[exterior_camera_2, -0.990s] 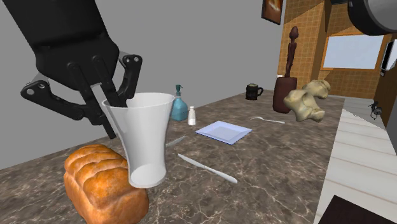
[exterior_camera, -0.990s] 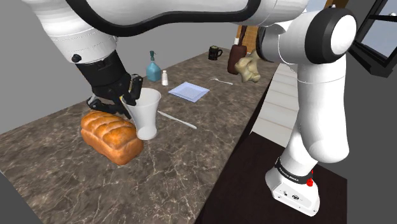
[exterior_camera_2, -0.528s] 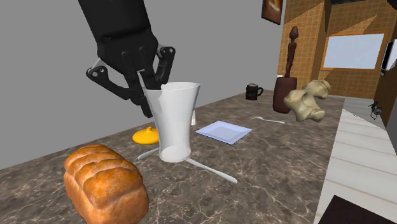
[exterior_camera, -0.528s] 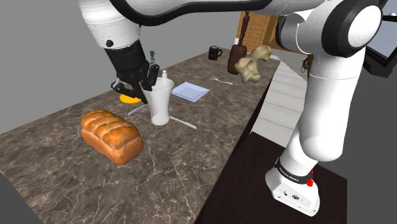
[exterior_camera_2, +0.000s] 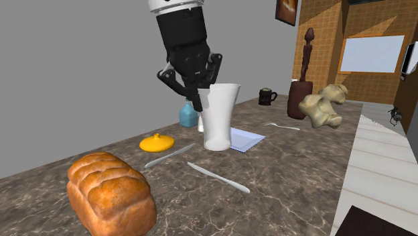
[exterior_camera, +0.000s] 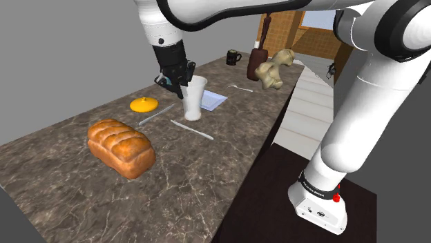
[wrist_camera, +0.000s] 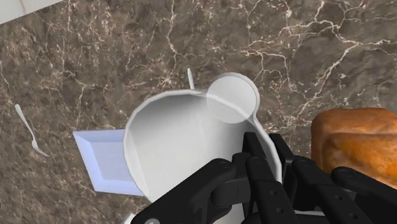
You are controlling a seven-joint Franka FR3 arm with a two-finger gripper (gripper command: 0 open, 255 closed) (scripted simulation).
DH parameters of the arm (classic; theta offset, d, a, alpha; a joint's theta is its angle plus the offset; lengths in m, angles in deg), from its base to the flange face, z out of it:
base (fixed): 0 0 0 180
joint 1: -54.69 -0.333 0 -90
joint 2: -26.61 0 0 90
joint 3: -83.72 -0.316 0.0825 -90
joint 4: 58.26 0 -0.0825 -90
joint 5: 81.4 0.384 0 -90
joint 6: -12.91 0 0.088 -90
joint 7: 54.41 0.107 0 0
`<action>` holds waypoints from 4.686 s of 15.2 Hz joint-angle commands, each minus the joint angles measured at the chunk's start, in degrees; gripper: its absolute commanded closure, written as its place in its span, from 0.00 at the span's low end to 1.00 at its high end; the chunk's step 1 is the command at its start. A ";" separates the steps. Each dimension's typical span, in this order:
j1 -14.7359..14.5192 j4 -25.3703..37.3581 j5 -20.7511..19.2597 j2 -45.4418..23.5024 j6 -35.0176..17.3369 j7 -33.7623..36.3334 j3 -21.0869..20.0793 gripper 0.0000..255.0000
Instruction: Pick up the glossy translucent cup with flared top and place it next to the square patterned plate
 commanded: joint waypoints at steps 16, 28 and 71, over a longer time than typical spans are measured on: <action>11.84 -11.11 1.55 9.59 -9.31 -25.61 14.56 1.00; 18.98 -7.04 -0.98 4.68 -13.69 -40.06 23.11 1.00; 29.36 2.96 -3.98 -18.25 -30.89 -54.94 32.23 1.00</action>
